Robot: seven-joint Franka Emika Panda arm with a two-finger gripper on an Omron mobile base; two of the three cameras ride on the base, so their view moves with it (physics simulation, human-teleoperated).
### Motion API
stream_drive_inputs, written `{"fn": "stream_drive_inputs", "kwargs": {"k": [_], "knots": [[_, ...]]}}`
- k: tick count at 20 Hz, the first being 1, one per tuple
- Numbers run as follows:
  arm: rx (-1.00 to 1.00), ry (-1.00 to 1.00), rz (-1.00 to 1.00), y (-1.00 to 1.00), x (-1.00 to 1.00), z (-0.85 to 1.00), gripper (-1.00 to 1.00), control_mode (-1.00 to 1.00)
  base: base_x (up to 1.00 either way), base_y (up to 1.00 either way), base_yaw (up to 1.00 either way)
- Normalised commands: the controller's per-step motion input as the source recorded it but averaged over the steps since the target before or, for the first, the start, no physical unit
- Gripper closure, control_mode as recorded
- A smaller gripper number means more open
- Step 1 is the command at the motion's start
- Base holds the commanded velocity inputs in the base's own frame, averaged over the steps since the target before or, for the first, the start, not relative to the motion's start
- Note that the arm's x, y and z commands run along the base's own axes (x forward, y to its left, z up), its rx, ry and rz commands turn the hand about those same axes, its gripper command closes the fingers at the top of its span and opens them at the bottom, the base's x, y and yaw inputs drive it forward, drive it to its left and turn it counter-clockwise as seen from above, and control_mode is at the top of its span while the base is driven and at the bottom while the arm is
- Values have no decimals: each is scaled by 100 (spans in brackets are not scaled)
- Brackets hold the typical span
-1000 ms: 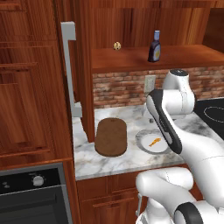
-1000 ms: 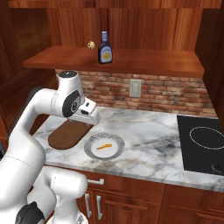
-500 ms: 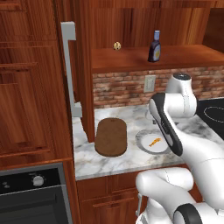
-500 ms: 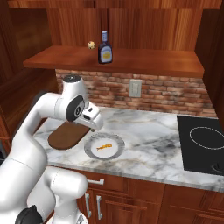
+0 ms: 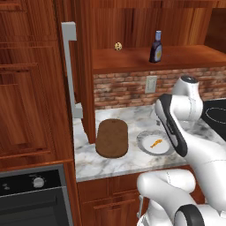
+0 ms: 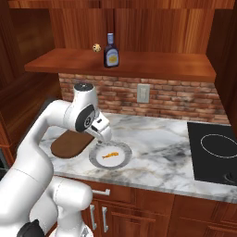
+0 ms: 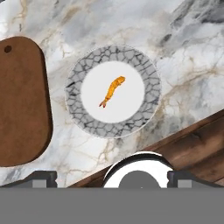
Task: Pick the shrimp from the plate and place it on the cutting board. Then pick the condiment bottle from the cabinet and place it next to the cutting board.
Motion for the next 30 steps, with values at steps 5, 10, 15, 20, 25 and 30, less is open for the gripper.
{"fn": "stream_drive_inputs", "kwargs": {"k": [5, 10, 15, 20, 25, 30], "knots": [[6, 0, -10, -7, 0, -15, -100, -100, 0, 0, 0], [3, 0, -9, -6, 0, -22, -100, -100, 0, 0, 0], [1, 0, -6, 0, 0, -25, -100, -100, 0, 0, 0], [0, 0, -5, 0, 0, -30, -100, -100, 0, 0, 0], [0, 0, -5, 0, 0, -24, -100, -100, 0, 0, 0], [1, 0, -4, 0, 6, -14, -100, -100, 0, 0, 0]]}}
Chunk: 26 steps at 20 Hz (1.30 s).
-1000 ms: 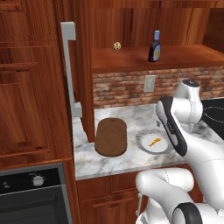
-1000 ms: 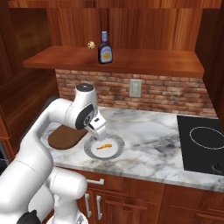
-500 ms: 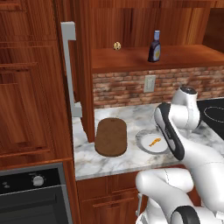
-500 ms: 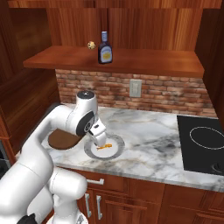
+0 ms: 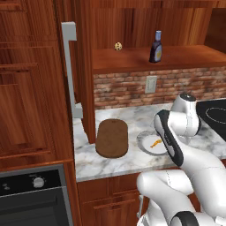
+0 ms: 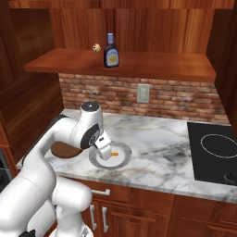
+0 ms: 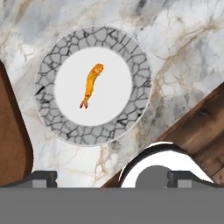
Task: Pick the shrimp from the plate and place it on the cutting board. Then pick the condiment bottle from the cabinet and place it next to the cutting board.
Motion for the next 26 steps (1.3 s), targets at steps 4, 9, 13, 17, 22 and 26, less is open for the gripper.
{"fn": "stream_drive_inputs", "kwargs": {"k": [4, 9, 13, 17, 22, 26], "knots": [[1, -1, -2, 0, 12, -12, -100, -100, 0, 0, 0], [1, -1, -3, 0, 13, -18, -100, -100, 0, 0, 0], [0, 0, -3, -3, 10, -21, -100, -100, 0, 0, 0], [0, 0, -3, -7, 9, -18, -100, -100, 0, 0, 0], [0, 0, -2, -7, 13, -13, -100, -100, 0, 0, 0], [0, 0, -3, -7, 17, -8, -100, -100, 0, 0, 0]]}}
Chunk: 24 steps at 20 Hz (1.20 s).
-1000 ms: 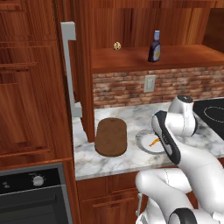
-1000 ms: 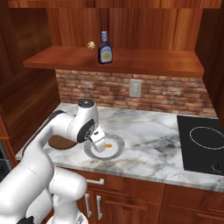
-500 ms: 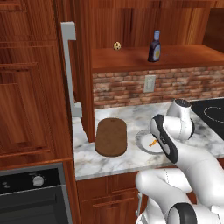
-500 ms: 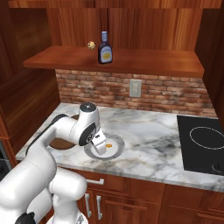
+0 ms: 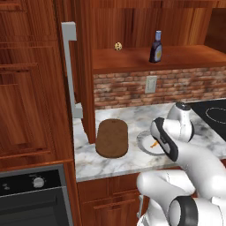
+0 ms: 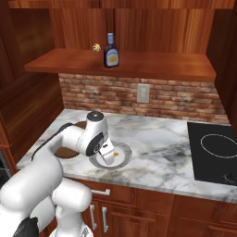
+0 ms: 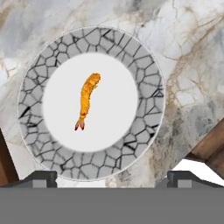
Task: Pick the shrimp from the plate and place it on the cutting board. Then pick the condiment bottle from the cabinet and place it next to the cutting board.
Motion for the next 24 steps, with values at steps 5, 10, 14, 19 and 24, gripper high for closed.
{"fn": "stream_drive_inputs", "kwargs": {"k": [5, 10, 14, 19, 24], "knots": [[0, 0, -2, -6, 19, -6, -100, -100, 0, 0, 0], [0, 1, -2, -7, 19, -6, -100, -100, 0, 0, 0], [0, 0, -1, -6, 13, -9, -100, -100, 0, 0, 0], [0, 0, -1, -2, 14, -13, -100, -100, 0, 0, 0], [0, 0, 0, 0, 17, -18, -100, -100, 0, 0, 0]]}}
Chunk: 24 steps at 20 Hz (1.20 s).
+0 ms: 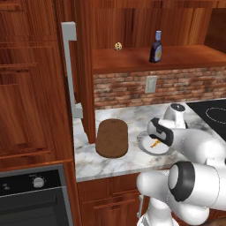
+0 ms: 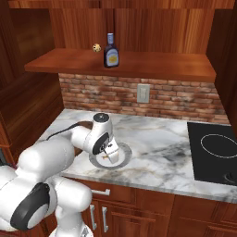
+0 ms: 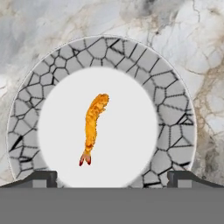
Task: Pick the shrimp from the plate and place it on the cutting board. Then pick the condiment bottle from the cabinet and place it next to the cutting board.
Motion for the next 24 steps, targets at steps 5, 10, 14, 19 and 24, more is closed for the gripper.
{"fn": "stream_drive_inputs", "kwargs": {"k": [5, 10, 14, 19, 24], "knots": [[0, 0, 0, 0, 20, -20, -100, -100, 0, 0, 0], [0, 0, 0, 0, 17, -19, -100, -100, 0, 0, 0], [0, 0, 0, -2, 17, -18, -100, -100, 0, 0, 0], [0, 0, 0, -3, 14, -16, -100, -100, 0, 0, 0], [0, 0, 0, -1, 7, -8, -100, -100, 0, 0, 0]]}}
